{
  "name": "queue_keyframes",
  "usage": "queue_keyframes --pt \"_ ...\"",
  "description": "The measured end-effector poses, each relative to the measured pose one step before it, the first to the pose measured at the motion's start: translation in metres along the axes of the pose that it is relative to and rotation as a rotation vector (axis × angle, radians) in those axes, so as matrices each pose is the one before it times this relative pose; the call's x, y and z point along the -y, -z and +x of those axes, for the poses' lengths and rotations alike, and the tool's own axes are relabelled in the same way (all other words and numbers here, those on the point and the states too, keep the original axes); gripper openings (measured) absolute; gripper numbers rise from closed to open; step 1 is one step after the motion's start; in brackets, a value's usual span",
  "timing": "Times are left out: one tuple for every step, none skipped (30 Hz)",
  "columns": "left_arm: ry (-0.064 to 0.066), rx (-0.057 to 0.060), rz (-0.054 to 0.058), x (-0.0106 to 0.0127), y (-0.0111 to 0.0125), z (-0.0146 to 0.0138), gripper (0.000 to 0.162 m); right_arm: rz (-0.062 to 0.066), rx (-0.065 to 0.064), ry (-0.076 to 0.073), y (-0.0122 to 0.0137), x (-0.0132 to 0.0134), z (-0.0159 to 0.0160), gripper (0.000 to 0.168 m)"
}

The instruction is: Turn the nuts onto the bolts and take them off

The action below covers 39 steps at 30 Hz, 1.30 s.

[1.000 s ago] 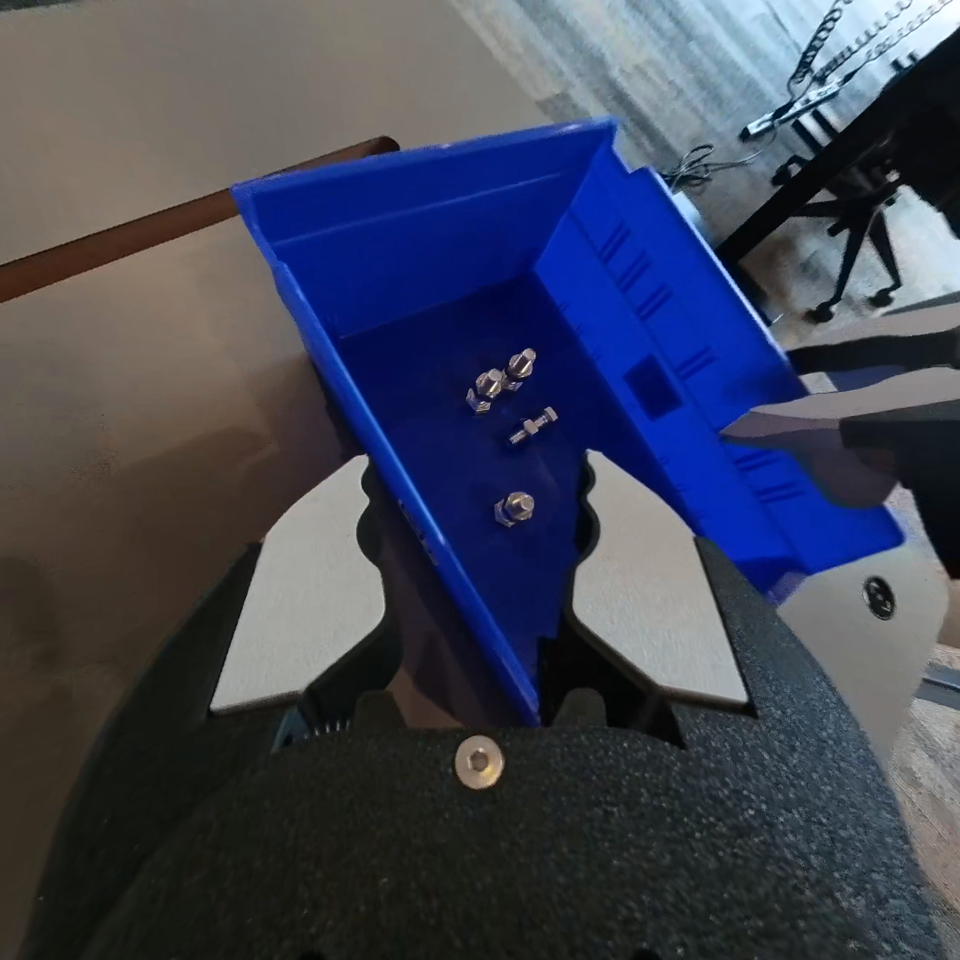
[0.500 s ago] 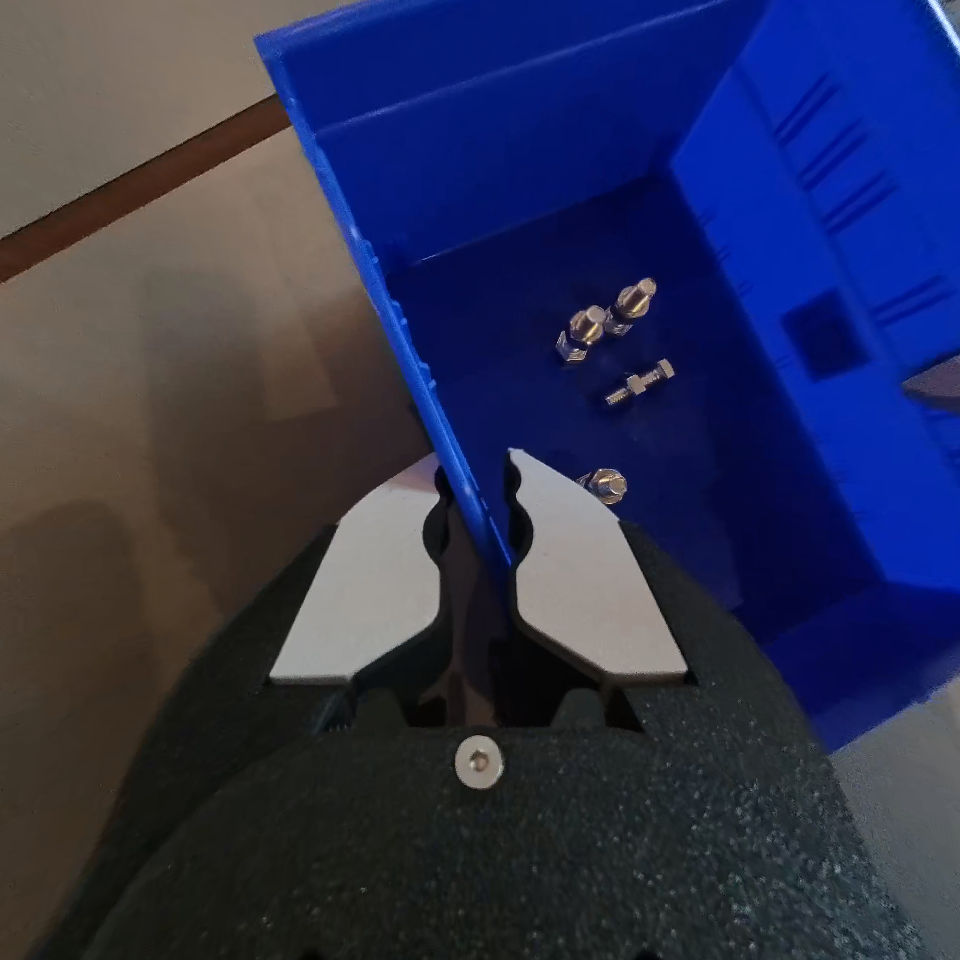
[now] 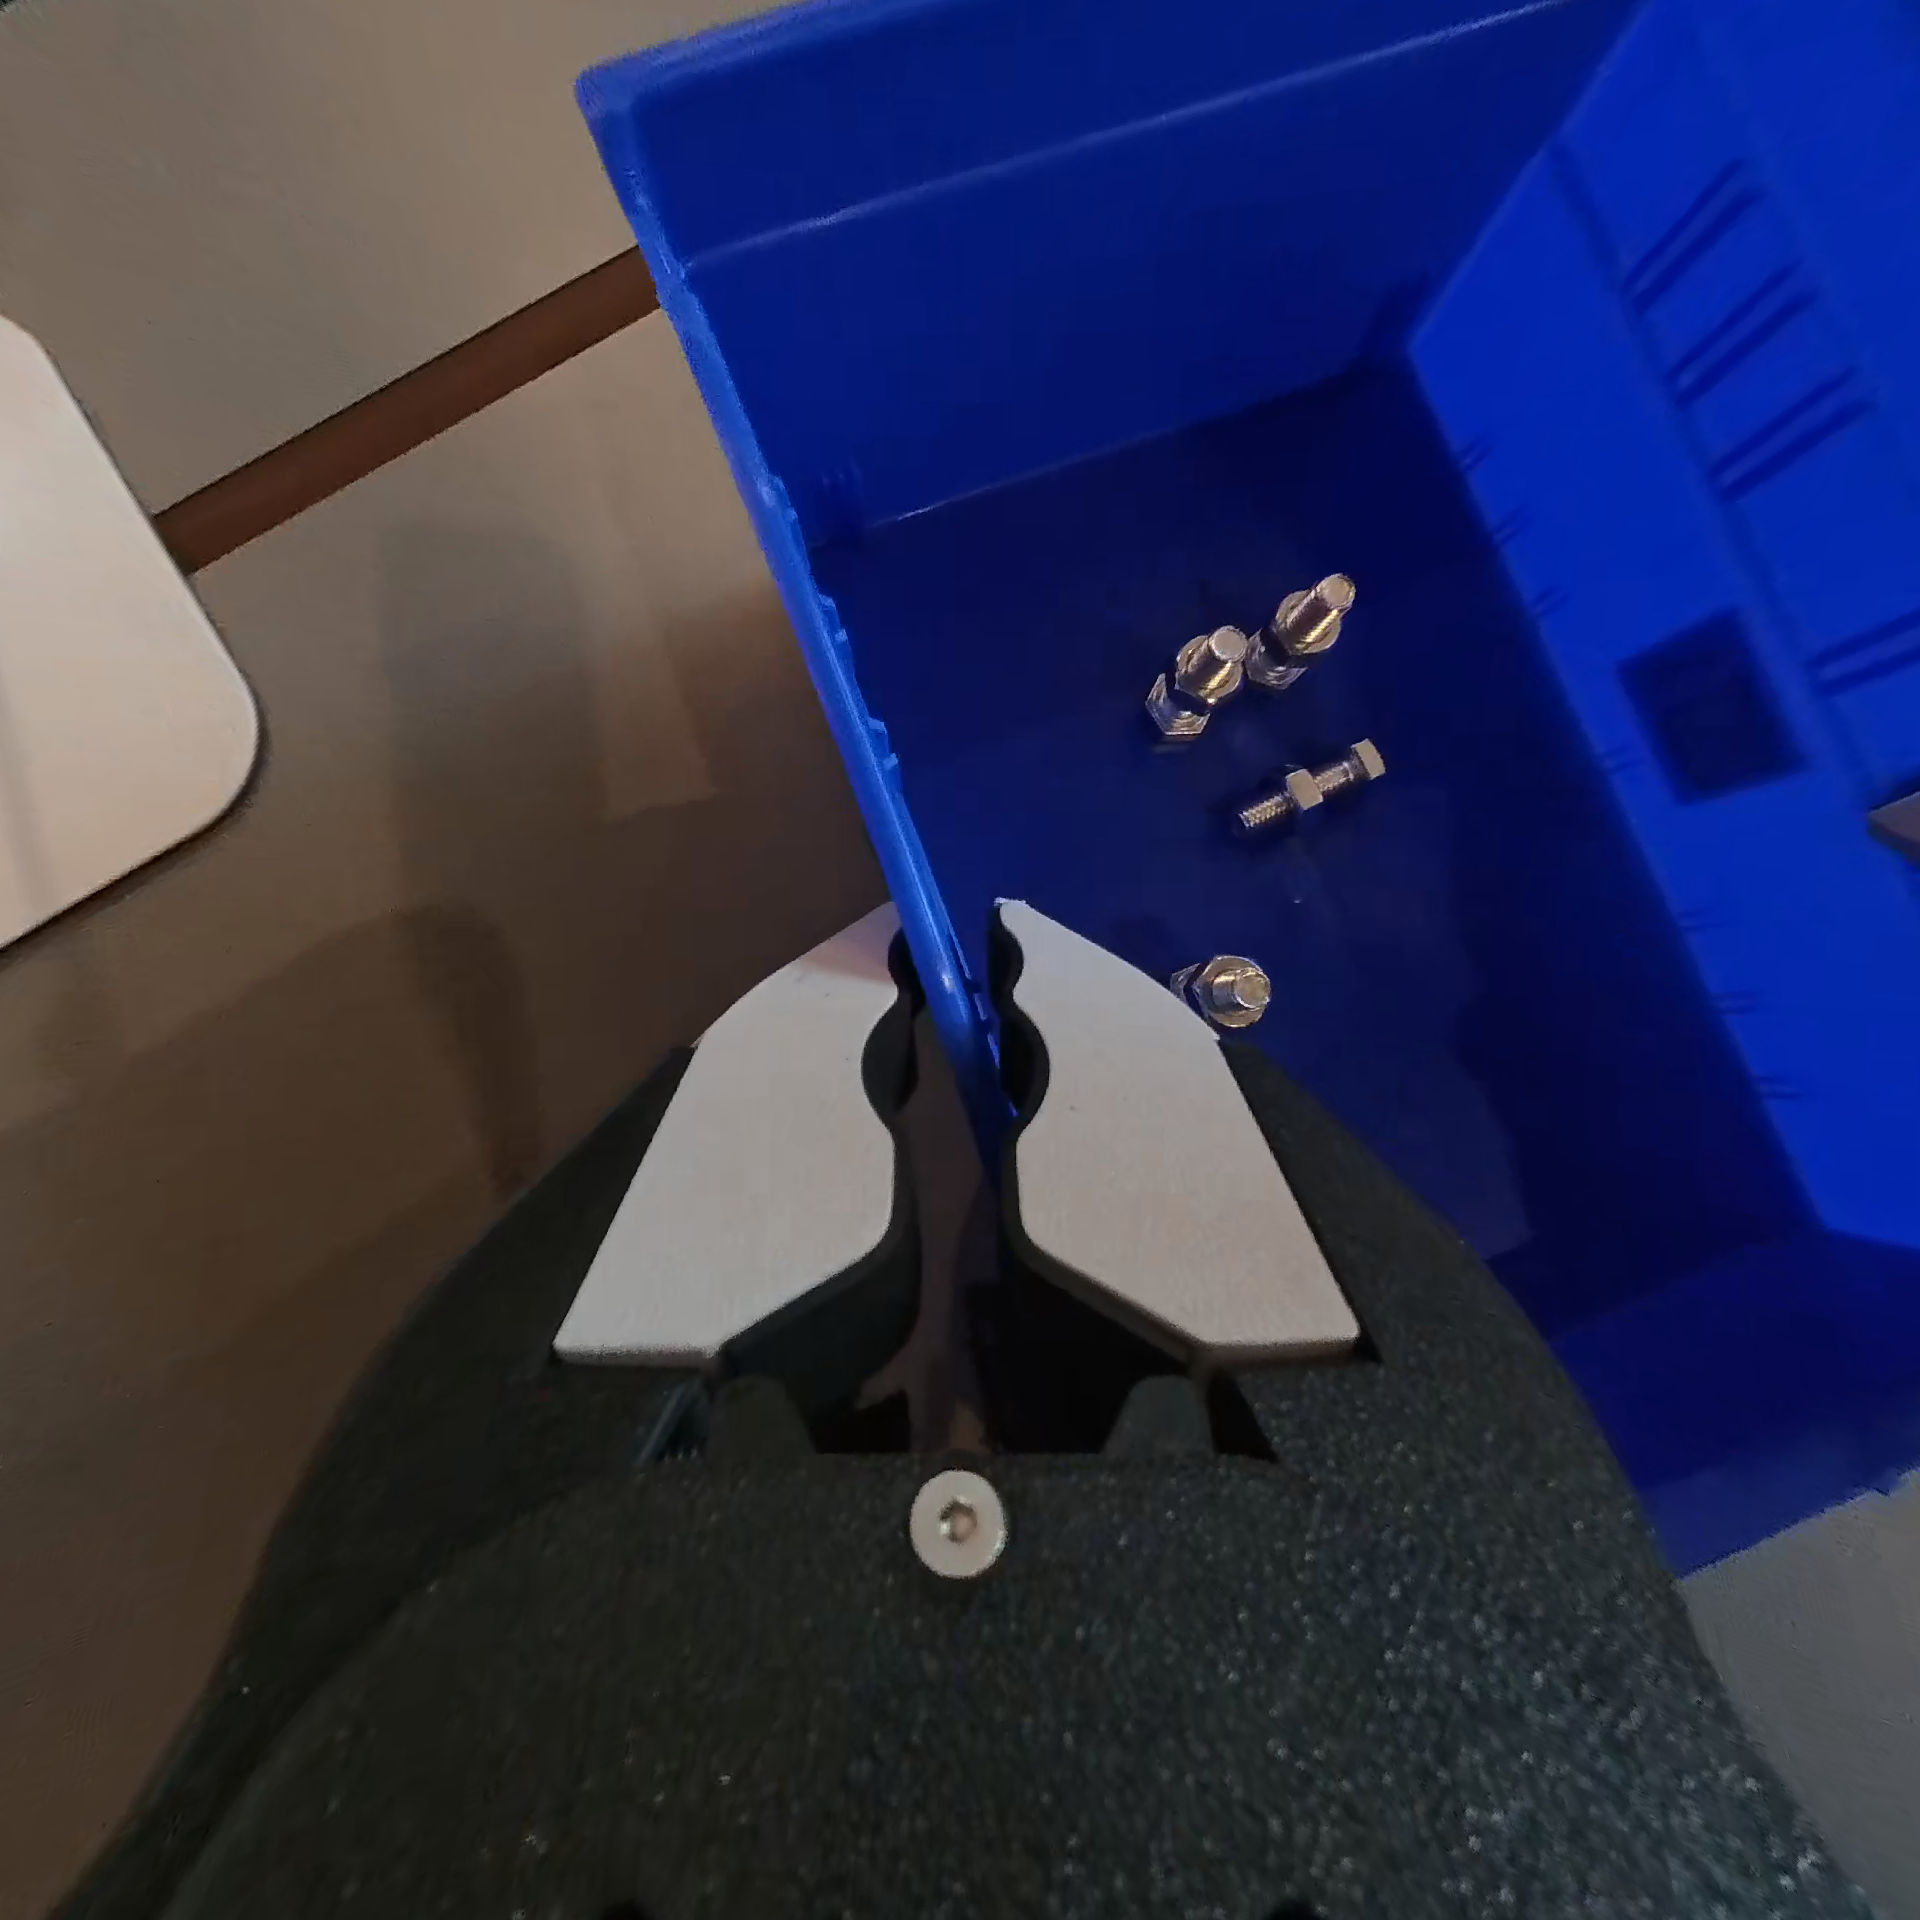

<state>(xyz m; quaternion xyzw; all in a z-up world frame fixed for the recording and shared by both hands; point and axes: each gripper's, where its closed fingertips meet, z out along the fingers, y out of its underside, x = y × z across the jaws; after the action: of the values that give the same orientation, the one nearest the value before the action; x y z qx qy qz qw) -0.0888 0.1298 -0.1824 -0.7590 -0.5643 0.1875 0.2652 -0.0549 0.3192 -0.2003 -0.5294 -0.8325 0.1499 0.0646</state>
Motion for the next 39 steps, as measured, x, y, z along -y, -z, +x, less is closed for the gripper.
queue_keyframes --pt "0.0095 -0.0014 0.0011 -0.00287 0.00174 -0.00446 0.010 -0.0025 0.0016 0.0053 -0.00036 0.00143 -0.00484 0.004" --pt "0.0102 -0.0007 0.0003 -0.00329 0.00159 -0.00469 0.010 -0.0017 0.0012 0.0078 -0.00038 0.00167 -0.00500 0.004" --pt "0.0093 0.0002 -0.0011 -0.00335 0.00138 -0.00477 0.010 -0.0020 0.0004 0.0079 -0.00058 0.00169 -0.00504 0.004" --pt "0.0094 0.0003 -0.0008 -0.00310 0.00136 -0.00474 0.011 -0.0028 -0.0021 0.0096 -0.00060 0.00148 -0.00498 0.004" --pt "0.0081 0.0006 -0.0011 -0.00309 0.00149 -0.00477 0.011 -0.0032 -0.0020 0.0103 -0.00037 0.00154 -0.00515 0.004" --pt "0.0073 0.0017 0.0010 -0.00270 0.00214 -0.00464 0.010 -0.0018 0.0005 0.0069 -0.00025 0.00156 -0.00518 0.004" --pt "0.0064 0.0032 0.0007 -0.00269 0.00226 -0.00471 0.010 -0.0013 0.0021 0.0075 -0.00060 0.00169 -0.00515 0.004" --pt "0.0066 0.0038 0.0009 -0.00258 0.00233 -0.00488 0.010 0.0005 0.0040 0.0063 -0.00071 0.00192 -0.00493 0.004" --pt "0.0059 0.0034 0.0014 -0.00243 0.00197 -0.00478 0.010 0.0007 0.0034 0.0055 -0.00072 0.00189 -0.00494 0.004" --pt "0.0064 0.0029 0.0008 -0.00226 0.00197 -0.00483 0.010 0.0000 0.0013 0.0067 -0.00077 0.00171 -0.00484 0.004" --pt "0.0058 0.0041 -0.0010 -0.00226 0.00204 -0.00468 0.010 0.0000 0.0005 0.0076 -0.00035 0.00168 -0.00513 0.004" --pt "0.0034 0.0049 -0.0021 -0.00221 0.00219 -0.00458 0.010 -0.0019 0.0002 0.0080 -0.00047 0.00130 -0.00509 0.004" --pt "0.0024 0.0041 -0.0015 -0.00218 0.00227 -0.00422 0.010 -0.0020 0.0016 0.0048 -0.00059 0.00114 -0.00486 0.004" --pt "0.0023 0.0036 -0.0008 -0.00233 0.00239 -0.00421 0.010 -0.0002 0.0046 0.0016 -0.00060 0.00110 -0.00474 0.005" --pt "0.0039 0.0029 0.0000 -0.00245 0.00226 -0.00430 0.010 0.0010 0.0055 0.0034 -0.00066 0.00110 -0.00482 0.005" --pt "0.0069 0.0025 0.0012 -0.00248 0.00221 -0.00443 0.010 0.0020 0.0054 0.0043 -0.00067 0.00129 -0.00496 0.005" --pt "0.0073 0.0025 0.0013 -0.00255 0.00216 -0.00432 0.010 0.0006 0.0021 0.0059 -0.00054 0.00122 -0.00473 0.005" --pt "0.0054 0.0029 0.0013 -0.00245 0.00194 -0.00405 0.010 -0.0008 -0.0006 0.0076 -0.00050 0.00117 -0.00442 0.005" --pt "0.0049 0.0034 0.0006 -0.00233 0.00194 -0.00379 0.010 -0.0013 -0.0004 0.0059 -0.00047 0.00121 -0.00428 0.005" --pt "0.0042 0.0039 -0.0003 -0.00220 0.00206 -0.00374 0.010 -0.0018 0.0007 0.0049 -0.00029 0.00112 -0.00418 0.005" --pt "0.0033 0.0039 -0.0011 -0.00204 0.00202 -0.00355 0.010 -0.0023 0.0017 0.0053 -0.00034 0.00103 -0.00404 0.005" --pt "0.0034 0.0038 -0.0018 -0.00205 0.00212 -0.00344 0.010 -0.0015 0.0019 0.0052 -0.00015 0.00104 -0.00397 0.005" --pt "0.0023 0.0035 -0.0019 -0.00204 0.00207 -0.00320 0.010 -0.0021 0.0018 0.0051 -0.00026 0.00079 -0.00392 0.005" --pt "0.0023 0.0030 -0.0015 -0.00199 0.00204 -0.00325 0.010 -0.0015 0.0015 0.0050 -0.00033 0.00064 -0.00391 0.005" --pt "0.0032 0.0024 -0.0007 -0.00193 0.00177 -0.00323 0.010 -0.0004 0.0018 0.0055 -0.00037 0.00103 -0.00365 0.005" --pt "0.0038 0.0027 -0.0005 -0.00182 0.00169 -0.00326 0.010 0.0005 0.0028 0.0042 -0.00031 0.00114 -0.00344 0.005" --pt "0.0041 0.0024 -0.0008 -0.00170 0.00133 -0.00307 0.010 0.0004 0.0017 0.0043 -0.00014 0.00128 -0.00324 0.005" --pt "0.0035 0.0014 -0.0005 -0.00137 0.00133 -0.00290 0.010 -0.0011 -0.0010 0.0058 -0.00014 0.00103 -0.00305 0.005" --pt "0.0025 0.0012 -0.0010 -0.00135 0.00143 -0.00285 0.010 -0.0010 -0.0007 0.0052 0.00010 0.00096 -0.00323 0.005" --pt "0.0039 0.0012 -0.0008 -0.00143 0.00150 -0.00294 0.010 0.0002 0.0007 0.0050 0.00008 0.00095 -0.00333 0.005" --pt "0.0027 0.0009 -0.0007 -0.00162 0.00153 -0.00307 0.010 0.0011 0.0028 0.0043 -0.00002 0.00086 -0.00354 0.005" --pt "0.0035 0.0003 0.0005 -0.00158 0.00167 -0.00311 0.010 0.0021 0.0037 0.0016 -0.00016 0.00091 -0.00340 0.005" --pt "0.0048 0.0010 0.0018 -0.00159 0.00148 -0.00322 0.010 0.0030 0.0035 0.0017 -0.00045 0.00103 -0.00344 0.005" --pt "0.0020 0.0026 0.0008 -0.00172 0.00128 -0.00316 0.010 0.0028 0.0026 0.0019 -0.00071 0.00081 -0.00350 0.005" --pt "0.0012 0.0031 0.0007 -0.00171 0.00125 -0.00308 0.010 0.0011 0.0015 0.0020 -0.00094 0.00069 -0.00343 0.005" --pt "0.0011 0.0034 0.0008 -0.00168 0.00111 -0.00326 0.010 0.0016 0.0000 0.0039 -0.00103 0.00083 -0.00353 0.006" --pt "0.0018 0.0042 0.0008 -0.00135 0.00125 -0.00353 0.010 0.0036 0.0030 0.0019 -0.00092 0.00100 -0.00383 0.006" --pt "0.0027 0.0042 0.0002 -0.00144 0.00131 -0.00377 0.010 0.0046 0.0038 0.0046 -0.00076 0.00134 -0.00392 0.006" --pt "0.0024 0.0034 -0.0001 -0.00149 0.00146 -0.00378 0.010 0.0036 0.0040 0.0038 -0.00064 0.00134 -0.00394 0.007"
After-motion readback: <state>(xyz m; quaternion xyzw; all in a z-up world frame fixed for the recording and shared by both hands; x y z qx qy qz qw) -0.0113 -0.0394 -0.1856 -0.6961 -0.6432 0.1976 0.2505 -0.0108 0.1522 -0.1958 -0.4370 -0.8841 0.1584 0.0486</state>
